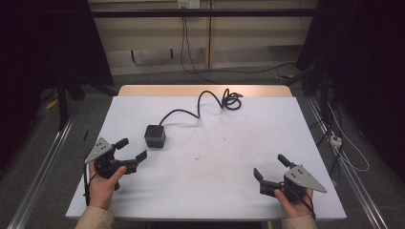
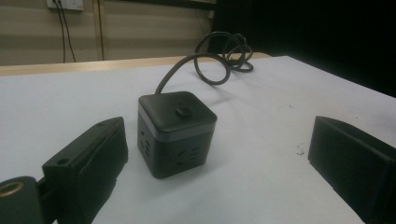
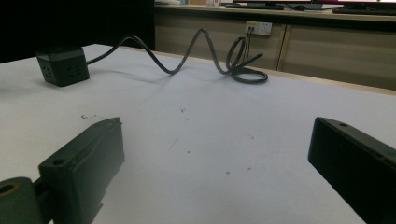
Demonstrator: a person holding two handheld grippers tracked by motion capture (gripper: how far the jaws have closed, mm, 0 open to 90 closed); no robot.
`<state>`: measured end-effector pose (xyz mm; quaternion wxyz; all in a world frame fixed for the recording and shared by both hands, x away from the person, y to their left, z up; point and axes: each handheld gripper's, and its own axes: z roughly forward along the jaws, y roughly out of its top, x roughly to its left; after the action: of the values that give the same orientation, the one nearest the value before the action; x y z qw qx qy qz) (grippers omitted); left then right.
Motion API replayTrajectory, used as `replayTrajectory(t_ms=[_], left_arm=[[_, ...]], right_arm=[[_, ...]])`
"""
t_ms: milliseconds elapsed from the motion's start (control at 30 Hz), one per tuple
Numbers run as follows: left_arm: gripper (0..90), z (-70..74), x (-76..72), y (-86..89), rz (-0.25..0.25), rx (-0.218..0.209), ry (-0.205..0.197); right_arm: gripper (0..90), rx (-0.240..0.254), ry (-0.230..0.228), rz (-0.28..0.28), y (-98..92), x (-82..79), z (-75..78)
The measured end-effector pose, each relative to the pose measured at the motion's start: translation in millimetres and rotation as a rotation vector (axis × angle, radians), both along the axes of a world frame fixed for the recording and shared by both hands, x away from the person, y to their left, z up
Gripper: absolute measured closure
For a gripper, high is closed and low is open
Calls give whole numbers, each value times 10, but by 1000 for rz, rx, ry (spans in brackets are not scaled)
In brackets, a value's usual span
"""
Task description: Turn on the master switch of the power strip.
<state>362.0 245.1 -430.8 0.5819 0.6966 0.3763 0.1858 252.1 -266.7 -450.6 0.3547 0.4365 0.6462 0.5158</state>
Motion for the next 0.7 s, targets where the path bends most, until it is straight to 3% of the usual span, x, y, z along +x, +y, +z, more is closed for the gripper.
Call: replayTrajectory(t_ms=[233,500,700], left_arm=[[49,31,50,-20,8,16,-16],[54,38,115,-44,14,-14,-12],[58,82,108,-66,4,-6,-27]], right_arm=[[30,-4,-8,1,-3,-34,21],[30,0,-8,-8,-20,-29,18],[30,-7,-9,-2,-4,-15,18]])
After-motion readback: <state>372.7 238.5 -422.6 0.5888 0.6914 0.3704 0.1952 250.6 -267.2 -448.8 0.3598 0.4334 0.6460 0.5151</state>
